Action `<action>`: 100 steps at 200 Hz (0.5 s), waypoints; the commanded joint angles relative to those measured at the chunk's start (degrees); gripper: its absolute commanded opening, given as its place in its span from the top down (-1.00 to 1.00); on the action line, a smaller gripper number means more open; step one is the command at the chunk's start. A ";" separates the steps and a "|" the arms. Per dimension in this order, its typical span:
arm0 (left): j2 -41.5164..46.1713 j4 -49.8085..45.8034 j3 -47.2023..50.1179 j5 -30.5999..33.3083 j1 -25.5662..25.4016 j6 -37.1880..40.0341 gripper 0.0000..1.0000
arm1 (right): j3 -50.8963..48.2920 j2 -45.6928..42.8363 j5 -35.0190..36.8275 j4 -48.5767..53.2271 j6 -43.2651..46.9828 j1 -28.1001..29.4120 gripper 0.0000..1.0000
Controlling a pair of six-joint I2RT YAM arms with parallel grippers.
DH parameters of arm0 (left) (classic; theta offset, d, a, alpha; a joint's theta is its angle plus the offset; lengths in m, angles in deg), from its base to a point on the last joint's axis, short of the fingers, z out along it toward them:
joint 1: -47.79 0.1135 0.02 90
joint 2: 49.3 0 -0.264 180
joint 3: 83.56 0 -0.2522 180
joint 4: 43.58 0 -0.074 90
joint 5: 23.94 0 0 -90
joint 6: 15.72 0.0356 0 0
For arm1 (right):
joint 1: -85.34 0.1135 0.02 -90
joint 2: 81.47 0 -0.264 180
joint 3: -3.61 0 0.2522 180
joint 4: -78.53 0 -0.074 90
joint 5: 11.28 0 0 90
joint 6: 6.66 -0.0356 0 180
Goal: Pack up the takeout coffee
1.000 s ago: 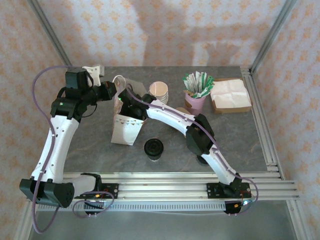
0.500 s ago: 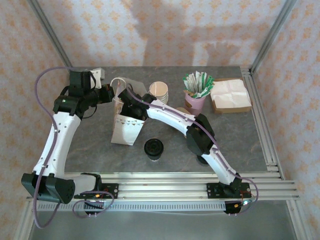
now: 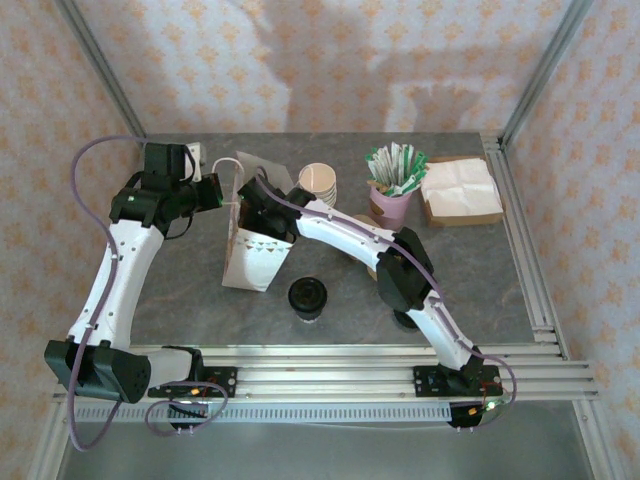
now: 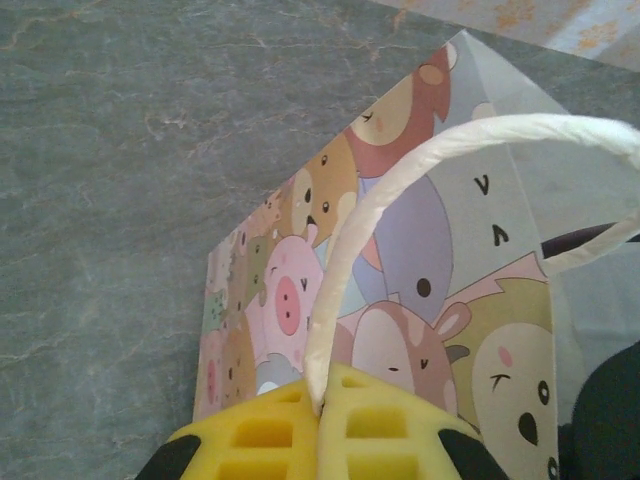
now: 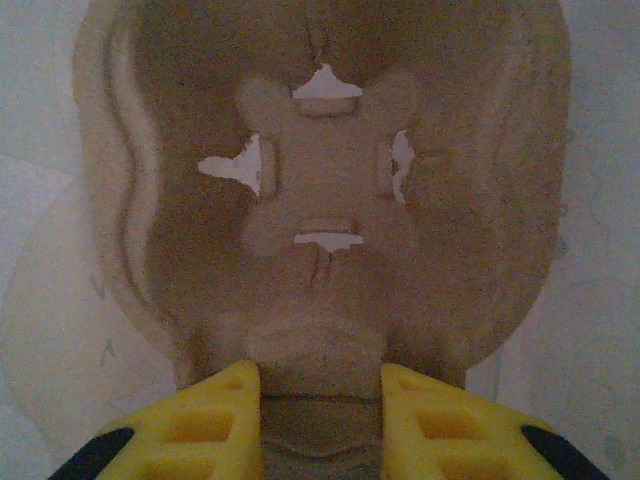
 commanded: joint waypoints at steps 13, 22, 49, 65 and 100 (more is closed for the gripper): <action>0.67 -1.94 -0.99 5.58 -0.16 0.49 1.00 | -0.63 -3.02 0.22 -1.19 -0.94 0.36 0.46; 1.30 -1.30 -0.62 5.74 -0.15 0.19 1.00 | -0.59 -2.93 0.36 -1.09 -0.90 0.35 0.46; 3.39 0.84 0.21 4.11 -0.14 -1.72 1.00 | -0.40 -2.36 0.52 -0.89 -0.86 0.35 0.46; 5.01 4.32 1.94 0.87 -0.15 -3.86 1.00 | 0.75 -1.30 0.08 0.10 -0.80 0.36 0.46; 6.15 8.12 4.04 -1.32 -0.16 -8.04 1.00 | 1.44 -0.29 0.16 0.40 -0.85 0.31 0.46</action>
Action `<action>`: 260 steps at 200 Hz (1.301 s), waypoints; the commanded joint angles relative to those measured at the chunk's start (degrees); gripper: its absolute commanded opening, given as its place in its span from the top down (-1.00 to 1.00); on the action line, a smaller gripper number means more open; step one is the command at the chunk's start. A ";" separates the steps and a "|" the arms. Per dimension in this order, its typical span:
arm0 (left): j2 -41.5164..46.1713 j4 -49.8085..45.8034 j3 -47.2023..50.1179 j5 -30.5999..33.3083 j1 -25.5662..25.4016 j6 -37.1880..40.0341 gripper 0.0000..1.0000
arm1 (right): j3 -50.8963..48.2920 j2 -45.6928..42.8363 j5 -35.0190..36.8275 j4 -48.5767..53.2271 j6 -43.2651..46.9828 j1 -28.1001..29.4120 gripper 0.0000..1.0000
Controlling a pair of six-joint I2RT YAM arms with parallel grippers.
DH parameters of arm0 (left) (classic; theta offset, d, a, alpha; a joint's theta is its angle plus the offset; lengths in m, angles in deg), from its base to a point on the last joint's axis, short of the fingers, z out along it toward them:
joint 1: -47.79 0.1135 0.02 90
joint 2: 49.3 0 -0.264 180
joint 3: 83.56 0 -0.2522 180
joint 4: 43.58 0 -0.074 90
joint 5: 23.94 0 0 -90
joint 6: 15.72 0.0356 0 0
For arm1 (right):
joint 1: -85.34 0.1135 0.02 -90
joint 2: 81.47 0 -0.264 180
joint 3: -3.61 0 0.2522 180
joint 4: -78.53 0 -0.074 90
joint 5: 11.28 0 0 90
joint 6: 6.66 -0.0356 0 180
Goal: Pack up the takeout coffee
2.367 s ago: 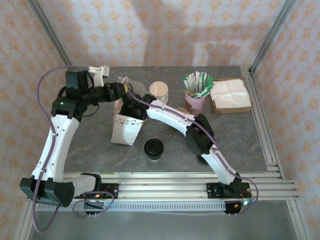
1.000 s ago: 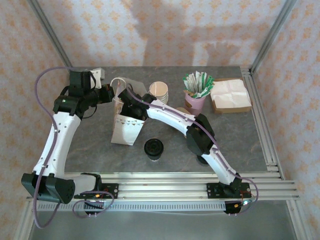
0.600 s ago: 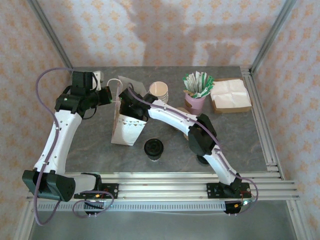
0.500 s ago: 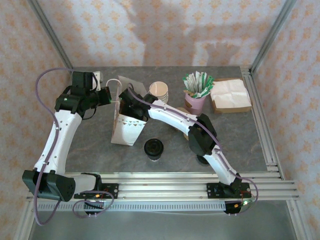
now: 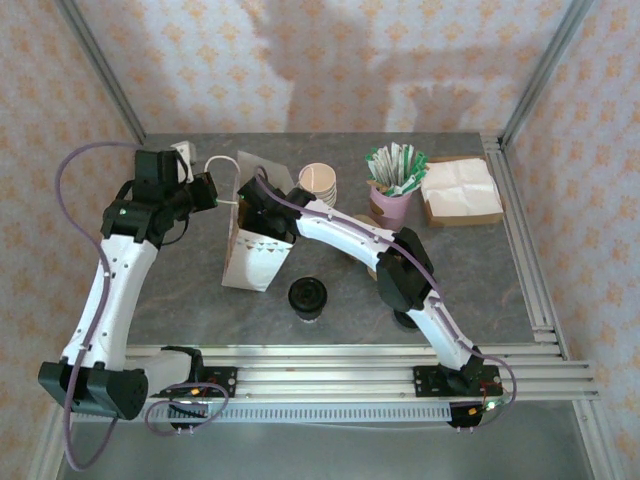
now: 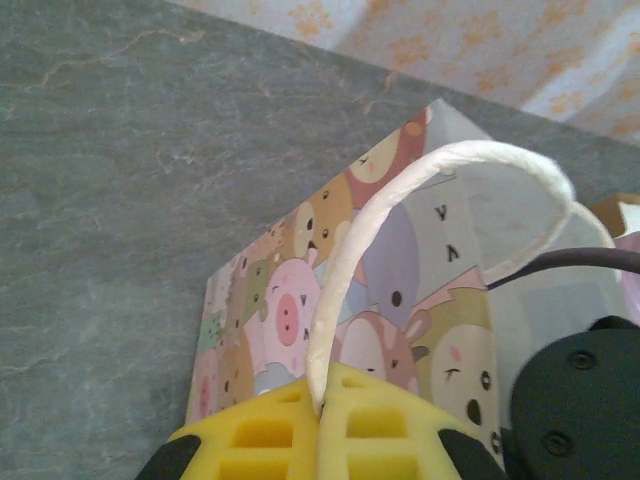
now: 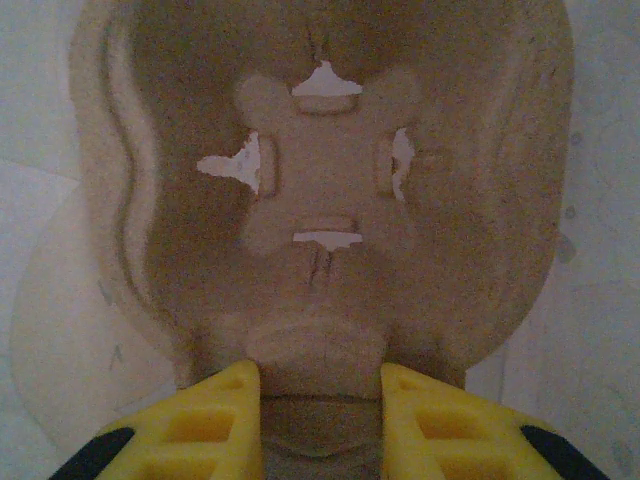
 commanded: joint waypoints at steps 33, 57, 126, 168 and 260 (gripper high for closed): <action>1.94 5.32 2.38 1.46 0.02 -5.94 1.00 | 1.46 0.15 0.32 0.73 -0.83 0.36 0.47; 4.05 6.29 3.08 5.14 0.19 -6.69 1.00 | 1.39 0.22 0.25 0.25 -1.06 0.36 0.47; 6.42 9.38 5.76 2.60 0.90 -7.73 1.00 | 1.60 1.13 0.08 0.78 -0.88 0.36 0.48; 5.52 11.23 6.74 -2.18 0.90 -10.02 1.00 | 5.81 4.43 0.40 5.09 -0.05 0.36 0.48; 7.96 12.43 9.18 0.42 1.03 -10.57 1.00 | 6.82 7.42 0.61 5.90 -0.87 0.32 0.50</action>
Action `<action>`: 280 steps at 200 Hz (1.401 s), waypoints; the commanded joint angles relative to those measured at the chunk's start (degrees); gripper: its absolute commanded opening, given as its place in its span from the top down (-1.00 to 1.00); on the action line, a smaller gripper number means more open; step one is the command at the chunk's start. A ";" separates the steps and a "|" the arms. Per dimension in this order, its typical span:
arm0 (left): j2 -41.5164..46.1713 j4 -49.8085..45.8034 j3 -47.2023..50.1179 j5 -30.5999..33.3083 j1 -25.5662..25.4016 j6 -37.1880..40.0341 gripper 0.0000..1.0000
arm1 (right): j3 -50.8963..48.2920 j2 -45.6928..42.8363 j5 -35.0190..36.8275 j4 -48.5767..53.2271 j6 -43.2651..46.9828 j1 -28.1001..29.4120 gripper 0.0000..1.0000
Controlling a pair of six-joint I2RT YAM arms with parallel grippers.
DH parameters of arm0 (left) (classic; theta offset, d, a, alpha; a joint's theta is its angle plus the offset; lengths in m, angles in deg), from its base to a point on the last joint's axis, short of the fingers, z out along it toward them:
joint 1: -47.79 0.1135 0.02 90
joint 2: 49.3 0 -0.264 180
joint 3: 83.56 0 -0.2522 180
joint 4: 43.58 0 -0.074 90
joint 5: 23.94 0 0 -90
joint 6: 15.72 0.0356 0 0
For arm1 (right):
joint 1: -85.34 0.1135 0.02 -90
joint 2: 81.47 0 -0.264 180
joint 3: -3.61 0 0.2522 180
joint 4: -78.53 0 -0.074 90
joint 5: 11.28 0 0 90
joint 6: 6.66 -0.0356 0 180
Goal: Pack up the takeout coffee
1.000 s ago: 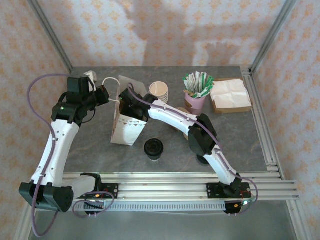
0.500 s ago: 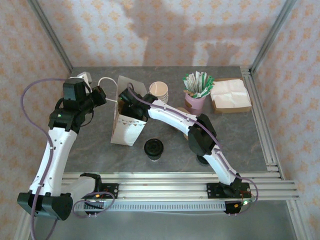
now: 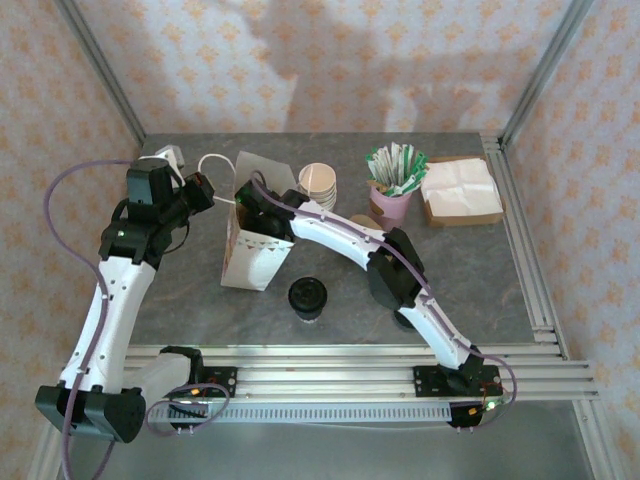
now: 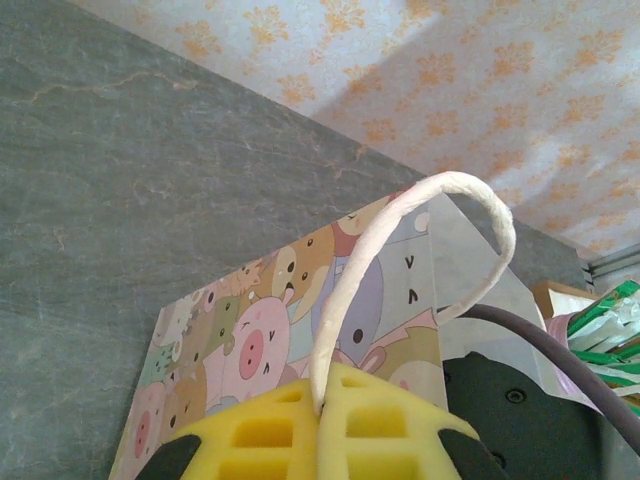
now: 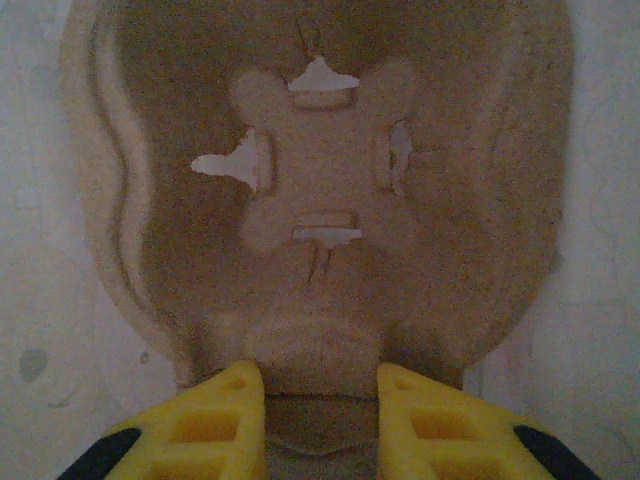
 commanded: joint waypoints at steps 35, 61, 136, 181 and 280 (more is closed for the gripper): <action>2.16 3.92 2.26 -3.40 0.56 -2.00 1.00 | 3.20 4.83 -0.19 3.29 -0.50 0.35 0.51; 1.98 3.80 2.46 -4.41 0.57 -1.94 1.00 | 4.53 6.71 -1.35 3.73 -0.86 0.43 0.54; 2.91 3.75 2.70 -3.13 0.53 -1.85 1.00 | 6.39 9.11 -1.40 4.97 -1.30 0.41 0.47; 2.77 2.24 2.00 -2.19 0.54 -1.32 1.00 | 9.09 9.03 -0.50 6.54 -0.49 0.45 0.27; 2.78 -0.56 0.68 0.28 0.52 0.13 1.00 | 14.03 4.97 2.83 8.73 0.11 0.45 -0.45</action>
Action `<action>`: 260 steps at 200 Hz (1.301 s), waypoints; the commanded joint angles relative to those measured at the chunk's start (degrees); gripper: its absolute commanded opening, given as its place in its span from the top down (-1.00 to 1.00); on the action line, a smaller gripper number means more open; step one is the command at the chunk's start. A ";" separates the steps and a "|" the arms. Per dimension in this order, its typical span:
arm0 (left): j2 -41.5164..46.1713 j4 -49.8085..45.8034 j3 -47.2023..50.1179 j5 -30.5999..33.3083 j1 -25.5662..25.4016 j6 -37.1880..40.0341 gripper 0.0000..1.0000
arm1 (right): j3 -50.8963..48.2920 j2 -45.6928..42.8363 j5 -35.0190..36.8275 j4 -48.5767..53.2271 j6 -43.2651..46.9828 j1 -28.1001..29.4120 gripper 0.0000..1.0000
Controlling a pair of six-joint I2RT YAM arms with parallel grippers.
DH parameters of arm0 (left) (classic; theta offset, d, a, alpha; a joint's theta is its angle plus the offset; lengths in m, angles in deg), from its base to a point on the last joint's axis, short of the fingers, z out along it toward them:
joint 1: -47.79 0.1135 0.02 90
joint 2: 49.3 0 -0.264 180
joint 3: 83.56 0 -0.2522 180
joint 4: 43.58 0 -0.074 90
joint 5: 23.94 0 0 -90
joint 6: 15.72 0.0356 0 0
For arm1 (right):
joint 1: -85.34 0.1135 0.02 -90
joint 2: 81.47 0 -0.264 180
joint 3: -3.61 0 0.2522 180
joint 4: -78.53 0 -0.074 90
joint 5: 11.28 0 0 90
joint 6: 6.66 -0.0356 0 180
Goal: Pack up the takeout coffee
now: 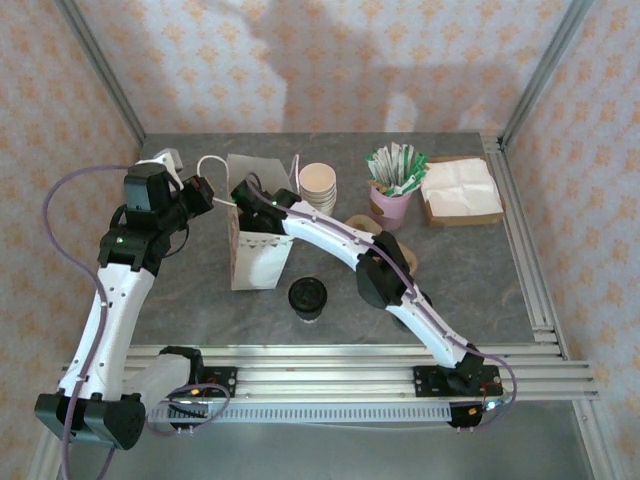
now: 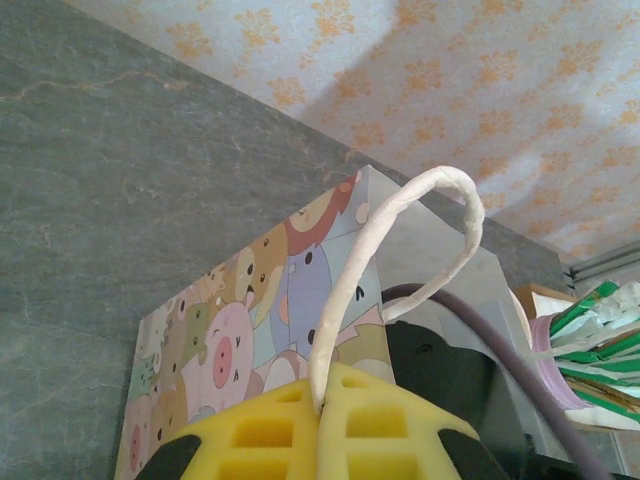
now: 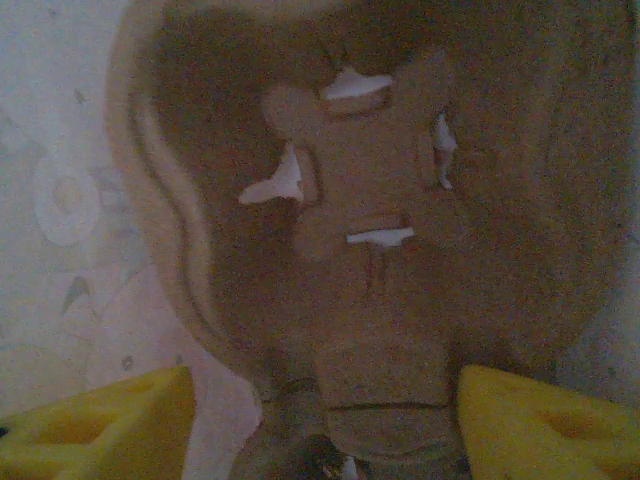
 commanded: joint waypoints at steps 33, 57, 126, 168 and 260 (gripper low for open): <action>0.81 -3.01 -1.53 2.80 0.28 2.18 1.00 | 3.01 -5.97 4.39 2.15 0.88 0.38 -0.52; 0.73 -3.90 -1.57 3.72 0.22 2.56 1.00 | 3.09 -8.21 5.58 2.13 1.36 0.42 -0.55; 0.48 -5.63 -1.51 6.07 0.27 3.67 1.00 | 4.20 -12.12 6.36 2.46 3.22 0.38 -0.58; -0.31 -6.04 -1.81 5.50 0.34 3.84 1.00 | 5.90 -15.32 6.01 1.33 6.44 0.39 -0.50; -0.67 -6.75 -1.97 4.18 0.26 3.68 1.00 | 4.01 -24.31 4.25 -0.65 15.42 0.35 -0.42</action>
